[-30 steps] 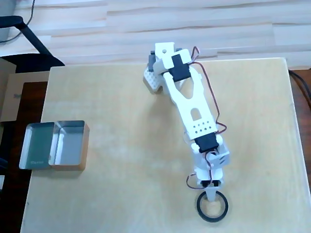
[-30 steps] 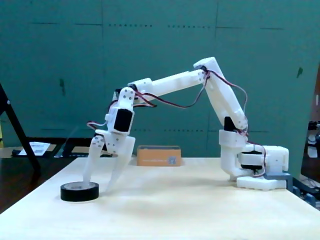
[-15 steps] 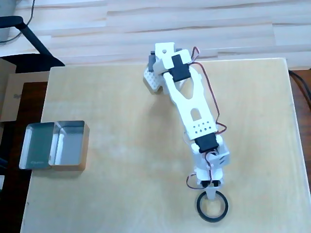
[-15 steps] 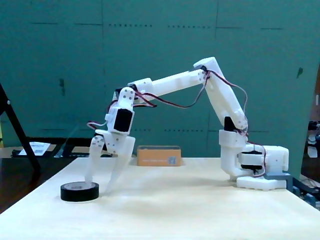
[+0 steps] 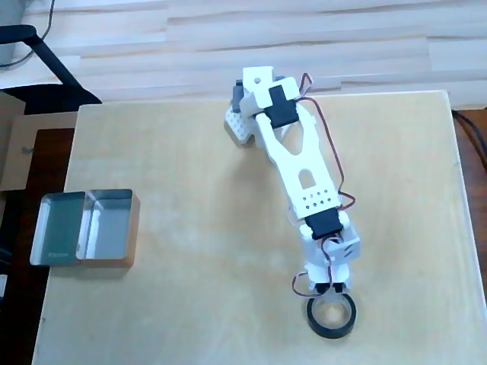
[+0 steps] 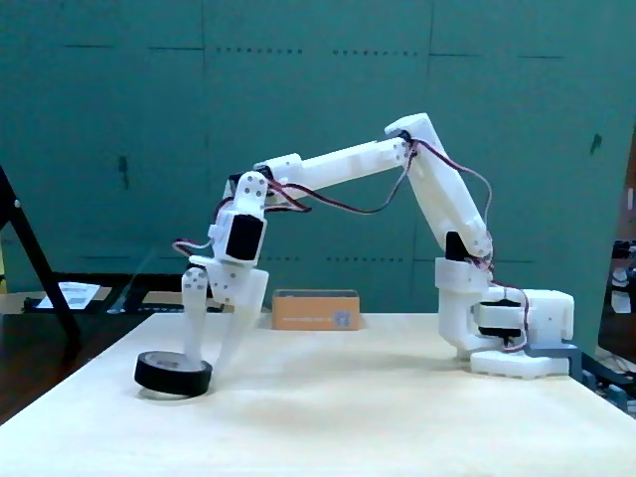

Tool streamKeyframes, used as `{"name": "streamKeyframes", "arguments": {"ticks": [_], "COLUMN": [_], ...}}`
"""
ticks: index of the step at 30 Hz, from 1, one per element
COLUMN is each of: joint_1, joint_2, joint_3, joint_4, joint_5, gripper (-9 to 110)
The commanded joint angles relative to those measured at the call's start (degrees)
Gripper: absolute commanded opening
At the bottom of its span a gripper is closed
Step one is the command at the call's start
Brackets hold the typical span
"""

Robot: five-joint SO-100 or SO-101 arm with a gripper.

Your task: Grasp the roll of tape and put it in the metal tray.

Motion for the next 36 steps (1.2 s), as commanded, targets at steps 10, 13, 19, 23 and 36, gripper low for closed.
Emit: {"name": "streamKeyframes", "arguments": {"ticks": [10,13,19,23,36], "joint_1": [11.25,19.95,42.54,57.92,77.96], "joint_2": [29.62,37.97,46.41,47.02,46.32], "joint_3": [-10.55,-10.02,-9.14,5.36,36.74], "joint_4": [22.68,28.56,34.63,25.40,-9.58], "joint_5": [-3.96,-6.42,-12.92,-14.50,-18.98], "gripper": [0,0,0,0,0]}}
